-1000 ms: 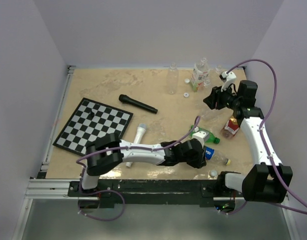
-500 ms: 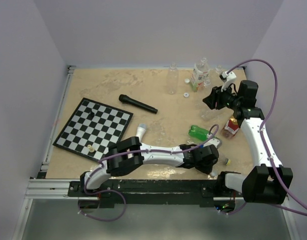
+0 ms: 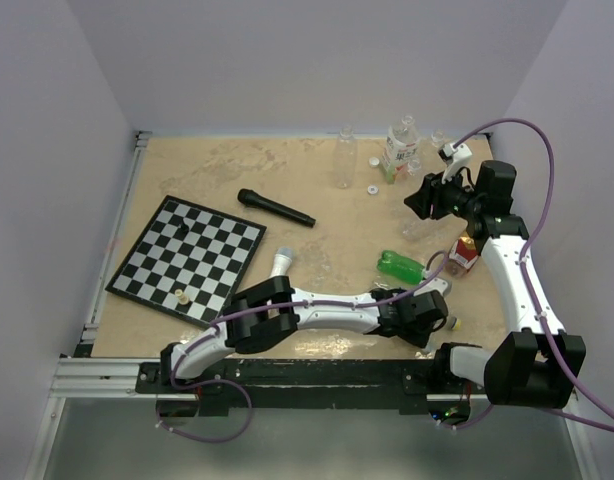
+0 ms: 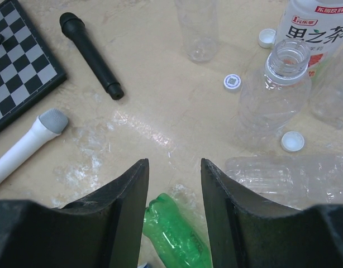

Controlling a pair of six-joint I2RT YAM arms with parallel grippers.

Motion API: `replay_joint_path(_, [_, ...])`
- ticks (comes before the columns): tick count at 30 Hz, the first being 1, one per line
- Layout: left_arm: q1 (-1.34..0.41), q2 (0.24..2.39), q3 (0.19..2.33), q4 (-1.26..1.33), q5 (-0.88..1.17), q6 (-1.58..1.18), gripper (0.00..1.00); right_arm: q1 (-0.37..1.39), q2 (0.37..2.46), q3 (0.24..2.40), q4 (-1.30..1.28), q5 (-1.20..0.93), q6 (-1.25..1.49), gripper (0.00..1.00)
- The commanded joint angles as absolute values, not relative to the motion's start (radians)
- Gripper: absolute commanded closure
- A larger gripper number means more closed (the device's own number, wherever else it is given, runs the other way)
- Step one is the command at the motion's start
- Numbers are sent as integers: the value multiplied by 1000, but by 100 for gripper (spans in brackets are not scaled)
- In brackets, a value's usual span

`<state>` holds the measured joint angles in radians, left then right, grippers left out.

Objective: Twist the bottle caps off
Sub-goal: Pick up the bottle cap from the corner of the board.

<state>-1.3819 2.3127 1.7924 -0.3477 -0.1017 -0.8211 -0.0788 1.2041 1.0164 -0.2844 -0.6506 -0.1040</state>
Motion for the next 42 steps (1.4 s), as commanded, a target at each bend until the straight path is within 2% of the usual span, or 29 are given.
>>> replay_joint_path(1, [-1401, 2338, 1845, -422, -147, -775, 71, -78, 1180, 1026, -273, -684, -98, 54])
replay_joint_path(11, [-1420, 2335, 1848, -482, -170, -681, 87, -78, 1184, 1028, -276, -678, -100, 54])
replay_joint_path(14, [-1422, 2307, 1818, -468, -164, -663, 100, -78, 1187, 1028, -279, -676, -104, 54])
replay_joint_path(24, [-1394, 1979, 1358, -324, -215, -641, 100, -77, 1186, 1028, -285, -678, -112, 53])
replay_joint_path(31, [-1283, 1723, 1071, -224, -184, -566, 100, -78, 1192, 1026, -285, -683, -117, 54])
replay_joint_path(36, [-1140, 1622, 999, -209, -222, -486, 100, -77, 1192, 1025, -287, -683, -121, 54])
replay_joint_path(42, [-1000, 1652, 1080, -158, -262, -419, 100, -78, 1201, 1022, -287, -683, -126, 54])
